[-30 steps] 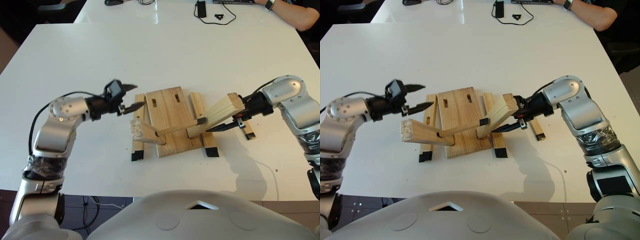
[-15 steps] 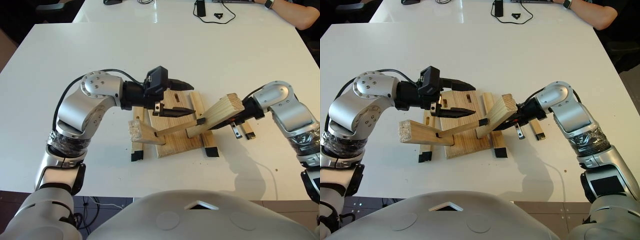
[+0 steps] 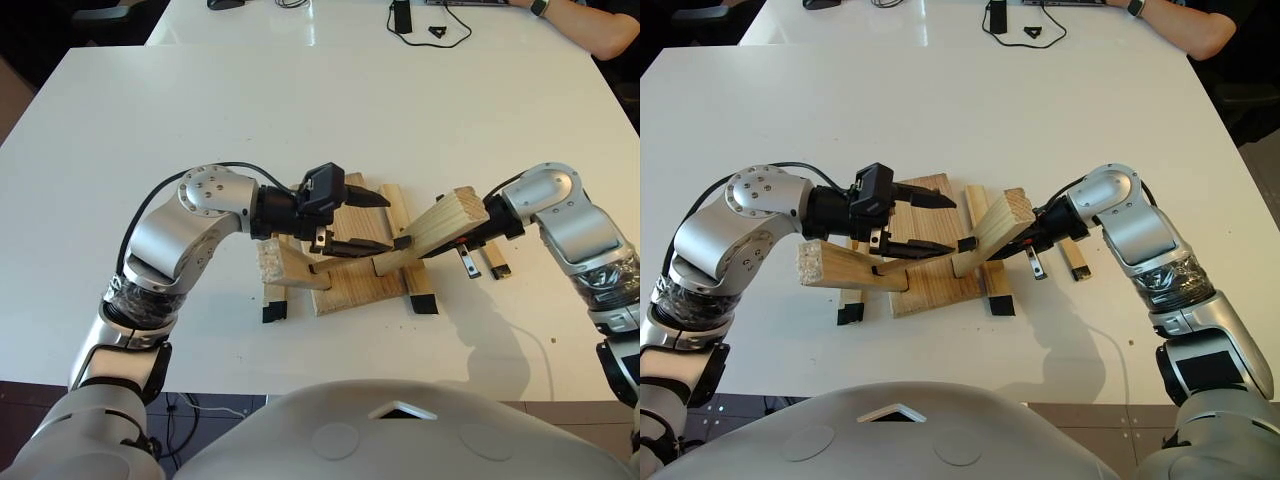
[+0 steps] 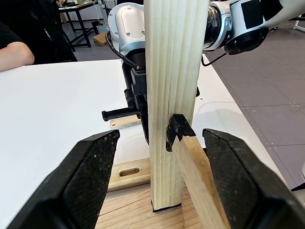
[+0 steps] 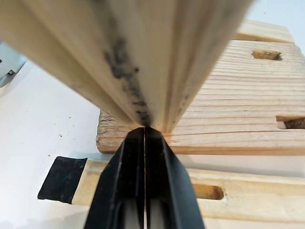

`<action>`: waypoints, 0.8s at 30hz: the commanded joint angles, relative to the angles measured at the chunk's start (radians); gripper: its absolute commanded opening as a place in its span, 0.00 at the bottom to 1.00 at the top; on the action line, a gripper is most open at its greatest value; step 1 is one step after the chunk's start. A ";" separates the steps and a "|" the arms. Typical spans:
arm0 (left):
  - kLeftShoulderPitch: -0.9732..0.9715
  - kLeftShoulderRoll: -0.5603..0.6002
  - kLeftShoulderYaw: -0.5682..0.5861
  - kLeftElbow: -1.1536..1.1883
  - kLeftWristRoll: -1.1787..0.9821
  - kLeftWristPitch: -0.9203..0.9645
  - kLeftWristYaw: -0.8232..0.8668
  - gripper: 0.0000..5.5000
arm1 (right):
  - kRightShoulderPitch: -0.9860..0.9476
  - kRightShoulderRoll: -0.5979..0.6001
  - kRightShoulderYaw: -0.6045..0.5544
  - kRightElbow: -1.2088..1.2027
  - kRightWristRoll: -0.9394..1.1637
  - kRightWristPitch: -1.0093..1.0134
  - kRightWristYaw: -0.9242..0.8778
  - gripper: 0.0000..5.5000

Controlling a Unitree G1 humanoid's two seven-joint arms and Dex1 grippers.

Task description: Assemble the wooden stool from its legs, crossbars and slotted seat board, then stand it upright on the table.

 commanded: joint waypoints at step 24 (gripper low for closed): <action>0.106 -0.056 -0.133 0.270 0.115 -0.037 0.101 0.59 | 0.033 0.000 -0.012 -0.038 -0.010 -0.015 -0.007 0.00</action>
